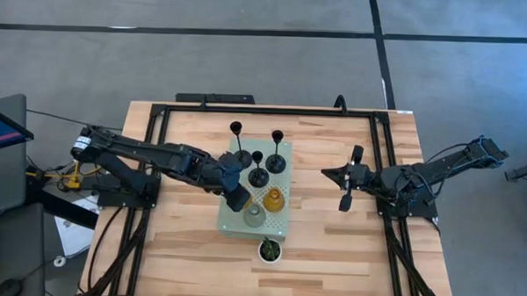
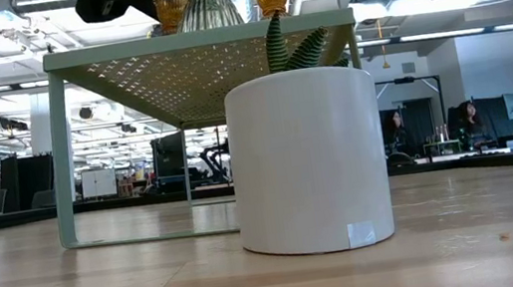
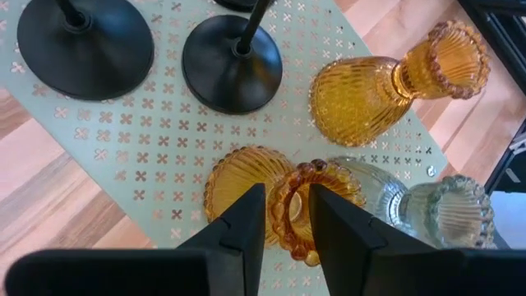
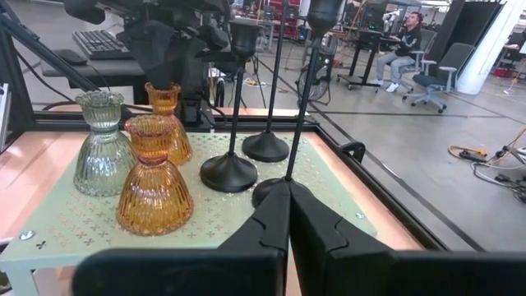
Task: Pick & Place candle stick holders
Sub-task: Adjust the left yellow candle holder
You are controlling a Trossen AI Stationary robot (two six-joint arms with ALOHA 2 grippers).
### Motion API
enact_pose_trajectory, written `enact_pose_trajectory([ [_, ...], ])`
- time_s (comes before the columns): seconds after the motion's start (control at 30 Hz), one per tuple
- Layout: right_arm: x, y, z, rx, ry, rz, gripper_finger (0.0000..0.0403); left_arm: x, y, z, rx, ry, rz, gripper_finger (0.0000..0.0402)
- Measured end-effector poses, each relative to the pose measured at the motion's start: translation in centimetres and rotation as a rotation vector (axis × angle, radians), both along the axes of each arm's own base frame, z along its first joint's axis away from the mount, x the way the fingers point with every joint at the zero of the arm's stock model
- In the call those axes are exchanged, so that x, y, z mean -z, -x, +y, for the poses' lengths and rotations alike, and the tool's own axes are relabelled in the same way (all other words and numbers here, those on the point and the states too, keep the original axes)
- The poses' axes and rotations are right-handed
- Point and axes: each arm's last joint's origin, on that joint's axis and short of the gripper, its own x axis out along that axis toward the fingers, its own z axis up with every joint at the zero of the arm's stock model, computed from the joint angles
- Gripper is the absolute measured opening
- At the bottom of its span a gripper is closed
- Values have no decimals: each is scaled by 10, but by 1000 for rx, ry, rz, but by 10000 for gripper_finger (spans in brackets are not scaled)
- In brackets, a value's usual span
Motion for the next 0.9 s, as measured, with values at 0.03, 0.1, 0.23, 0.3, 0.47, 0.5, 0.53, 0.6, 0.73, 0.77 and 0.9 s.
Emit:
enact_pose_trajectory([
  [0.03, 0, 0, 0, 0, 0, 0, 0, 0, 0, 0, 1, 0, 3, 95],
  [0.1, 0, 0, 0, 0, 0, 0, 0, 0, 0, 0, 1, -1, 6, 95],
  [0.23, 0, 0, 0, 0, 0, 0, 0, 0, 1, 0, 1, -2, 7, 95],
  [0.3, 0, 0, 0, 0, 0, 0, 0, 0, 1, 0, 0, -2, 9, 95],
  [0.47, 0, 0, 0, 0, 0, 0, 0, 1, 3, 1, 0, -9, 33, 95],
  [0.5, 0, 0, 0, 0, 0, 0, 0, 2, 3, 1, 0, -10, 37, 95],
  [0.53, 0, 0, 0, 0, 0, 0, 0, 2, 4, 1, -1, -12, 42, 95],
  [0.6, 0, 0, 0, 0, 0, 0, 0, 2, 5, 1, -2, -14, 47, 95],
  [0.73, 0, 0, 0, 0, 0, 0, 0, 2, 5, 1, -1, -15, 48, 95],
  [0.77, 0, 0, 0, 0, 0, 0, 0, 2, 5, 1, -1, -15, 48, 95],
  [0.9, 0, 0, 0, 0, 0, 0, 0, 1, 6, 1, 5, -22, 49, 95],
])
